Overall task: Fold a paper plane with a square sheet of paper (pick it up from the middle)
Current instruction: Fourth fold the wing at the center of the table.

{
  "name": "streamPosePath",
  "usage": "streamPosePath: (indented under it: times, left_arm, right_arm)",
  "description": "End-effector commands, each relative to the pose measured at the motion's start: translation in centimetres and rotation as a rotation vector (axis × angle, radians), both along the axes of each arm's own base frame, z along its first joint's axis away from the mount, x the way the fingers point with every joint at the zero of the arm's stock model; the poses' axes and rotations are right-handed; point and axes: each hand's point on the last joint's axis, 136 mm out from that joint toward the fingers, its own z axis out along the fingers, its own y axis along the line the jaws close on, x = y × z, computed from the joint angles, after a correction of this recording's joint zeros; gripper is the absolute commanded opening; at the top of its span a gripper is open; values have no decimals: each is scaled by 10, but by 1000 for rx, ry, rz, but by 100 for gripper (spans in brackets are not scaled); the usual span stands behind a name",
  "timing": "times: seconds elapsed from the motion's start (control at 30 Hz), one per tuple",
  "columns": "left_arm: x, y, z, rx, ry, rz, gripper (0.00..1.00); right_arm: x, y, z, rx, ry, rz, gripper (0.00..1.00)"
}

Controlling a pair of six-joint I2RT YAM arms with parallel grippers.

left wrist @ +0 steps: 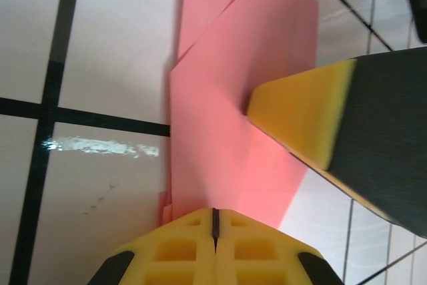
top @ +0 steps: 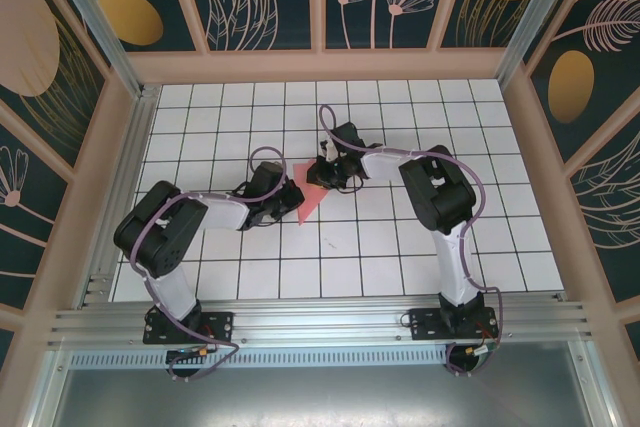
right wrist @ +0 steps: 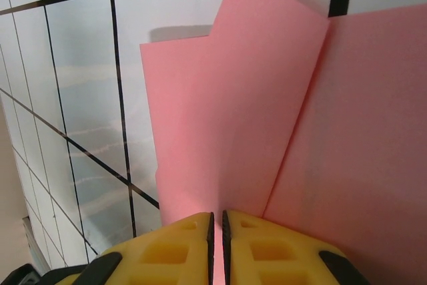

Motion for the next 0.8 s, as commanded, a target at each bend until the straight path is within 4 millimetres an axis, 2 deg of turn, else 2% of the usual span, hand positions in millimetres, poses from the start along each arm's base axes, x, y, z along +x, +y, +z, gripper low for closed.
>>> streamPosePath:
  times: [0.0,0.2,0.27,0.43,0.6,0.77]
  left_arm:
    - [8,-2,0,10,-25,-11,1]
    - [8,0,-4,30,-19,-15,0]
    - [8,1,-6,35,-16,-14,0]
    - [7,0,-7,35,-11,-19,0]
    - [8,0,-8,35,-10,-18,0]
    - [7,-2,-6,27,-13,-31,0]
  right_arm:
    - [-4,-1,-1,32,18,5,15]
    - [-4,1,24,83,-36,13,14]
    - [-6,0,26,74,-39,16,12]
    - [-17,4,18,40,-26,42,8]
    - [-21,5,13,30,-11,47,8]
    - [-20,0,-5,-35,29,31,7]
